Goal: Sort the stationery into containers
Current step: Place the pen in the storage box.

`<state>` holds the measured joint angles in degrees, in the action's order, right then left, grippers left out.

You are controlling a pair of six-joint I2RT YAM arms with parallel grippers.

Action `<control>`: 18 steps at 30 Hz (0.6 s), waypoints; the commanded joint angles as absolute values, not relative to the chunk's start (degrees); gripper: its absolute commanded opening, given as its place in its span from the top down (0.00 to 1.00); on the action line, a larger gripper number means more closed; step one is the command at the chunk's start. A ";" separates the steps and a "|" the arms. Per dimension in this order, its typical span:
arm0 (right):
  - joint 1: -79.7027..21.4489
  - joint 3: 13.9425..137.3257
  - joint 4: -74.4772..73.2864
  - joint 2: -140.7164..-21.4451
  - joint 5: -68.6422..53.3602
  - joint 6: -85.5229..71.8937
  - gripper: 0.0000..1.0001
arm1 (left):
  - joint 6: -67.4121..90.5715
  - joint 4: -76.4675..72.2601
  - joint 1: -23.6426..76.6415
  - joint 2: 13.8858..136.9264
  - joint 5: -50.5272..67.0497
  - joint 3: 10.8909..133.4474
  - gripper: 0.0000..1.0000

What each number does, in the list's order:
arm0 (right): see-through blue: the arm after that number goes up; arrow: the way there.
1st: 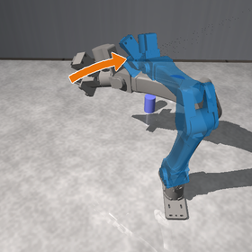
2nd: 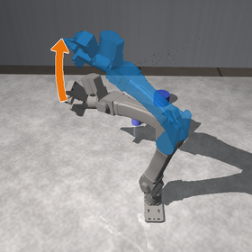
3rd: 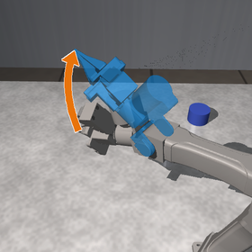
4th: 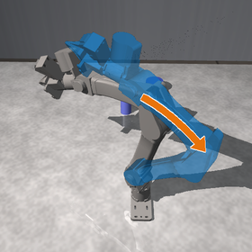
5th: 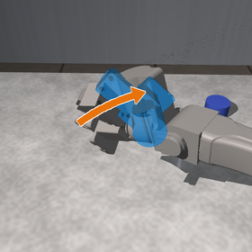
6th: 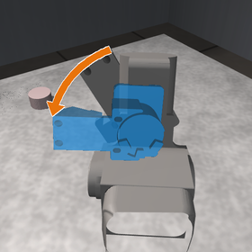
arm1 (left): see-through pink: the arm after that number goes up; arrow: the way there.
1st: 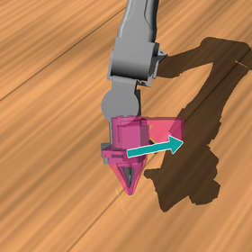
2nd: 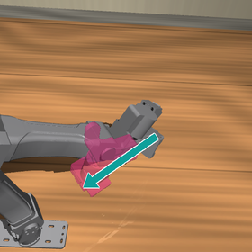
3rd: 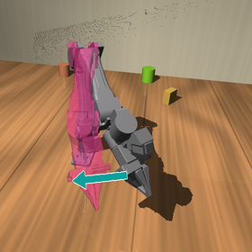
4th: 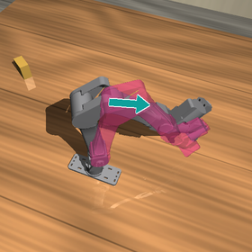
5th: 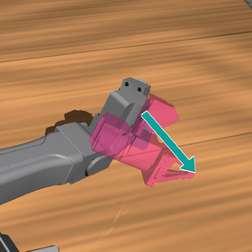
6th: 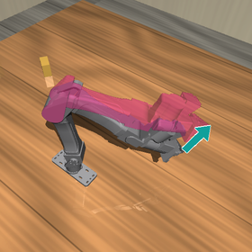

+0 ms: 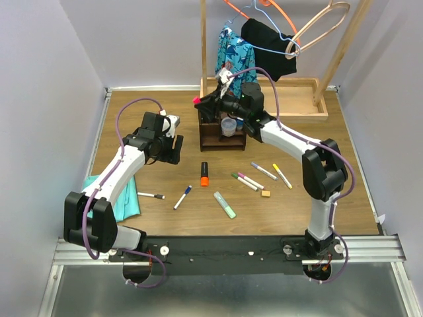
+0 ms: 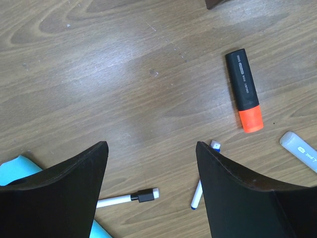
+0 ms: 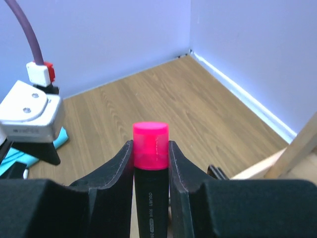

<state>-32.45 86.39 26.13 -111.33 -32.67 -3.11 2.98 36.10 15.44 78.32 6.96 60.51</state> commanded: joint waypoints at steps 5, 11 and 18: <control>-32.87 91.23 32.08 -116.45 -29.53 -3.87 0.99 | 2.63 36.04 15.12 79.45 8.09 61.52 0.20; -32.87 90.79 31.81 -118.65 -26.90 -1.50 0.99 | 2.72 35.95 15.12 81.03 8.09 63.10 0.20; -32.96 90.79 32.78 -121.11 -26.11 -2.02 0.99 | 1.67 36.21 15.20 82.35 7.65 64.07 0.20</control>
